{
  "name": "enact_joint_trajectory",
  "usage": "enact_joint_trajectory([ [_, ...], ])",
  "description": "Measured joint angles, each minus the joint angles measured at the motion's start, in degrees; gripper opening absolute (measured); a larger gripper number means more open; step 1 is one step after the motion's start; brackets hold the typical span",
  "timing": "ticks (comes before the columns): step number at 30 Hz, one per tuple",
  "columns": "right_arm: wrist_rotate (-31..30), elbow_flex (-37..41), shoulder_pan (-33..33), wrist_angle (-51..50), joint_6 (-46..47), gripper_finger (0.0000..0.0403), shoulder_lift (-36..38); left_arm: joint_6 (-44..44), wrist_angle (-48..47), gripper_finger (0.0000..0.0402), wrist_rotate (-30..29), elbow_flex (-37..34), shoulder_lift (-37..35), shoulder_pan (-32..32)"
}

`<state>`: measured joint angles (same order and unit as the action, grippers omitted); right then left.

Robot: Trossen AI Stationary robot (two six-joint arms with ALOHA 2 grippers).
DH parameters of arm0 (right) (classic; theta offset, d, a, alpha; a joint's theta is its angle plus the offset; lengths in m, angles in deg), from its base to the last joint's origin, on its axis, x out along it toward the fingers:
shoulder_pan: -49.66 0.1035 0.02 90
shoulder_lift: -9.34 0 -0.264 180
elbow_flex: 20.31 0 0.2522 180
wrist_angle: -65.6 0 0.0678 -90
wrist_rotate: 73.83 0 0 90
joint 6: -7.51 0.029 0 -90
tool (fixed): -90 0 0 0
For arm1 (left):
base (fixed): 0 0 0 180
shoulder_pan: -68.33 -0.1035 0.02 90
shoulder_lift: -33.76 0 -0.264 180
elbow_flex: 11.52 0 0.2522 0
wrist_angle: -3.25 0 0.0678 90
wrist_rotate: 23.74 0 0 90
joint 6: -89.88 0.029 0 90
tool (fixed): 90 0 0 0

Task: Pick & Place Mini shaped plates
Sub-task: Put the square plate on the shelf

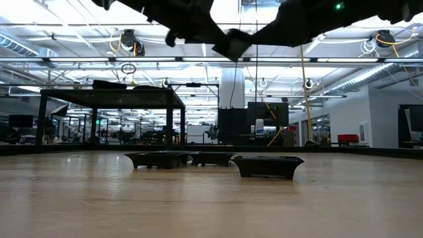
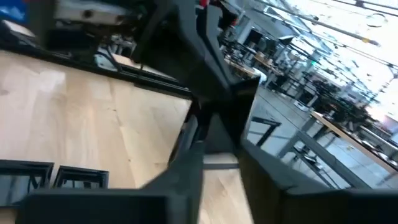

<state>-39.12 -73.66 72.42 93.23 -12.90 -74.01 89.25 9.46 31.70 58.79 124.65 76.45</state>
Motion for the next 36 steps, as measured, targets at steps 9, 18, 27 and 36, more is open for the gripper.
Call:
enact_joint_trajectory([
  [9,-6.2,0.0,3.6,0.8,-1.3,0.0218,0.2,-9.8,-22.0,0.0007,-12.9,0.1,-11.5,-0.6],
  [18,-6.2,0.0,3.6,0.7,-1.1,0.0217,0.2,-30.1,-45.0,0.0004,-2.4,-4.1,-25.9,-11.8],
  [27,-6.1,0.0,3.6,0.8,-1.1,0.0204,0.2,-34.4,-34.5,0.0005,4.8,-18.3,-35.8,-20.7],
  [36,-6.1,0.0,3.5,0.8,-1.1,0.0202,0.2,-35.9,-29.8,0.0013,8.2,-22.4,-36.6,-23.4],
])
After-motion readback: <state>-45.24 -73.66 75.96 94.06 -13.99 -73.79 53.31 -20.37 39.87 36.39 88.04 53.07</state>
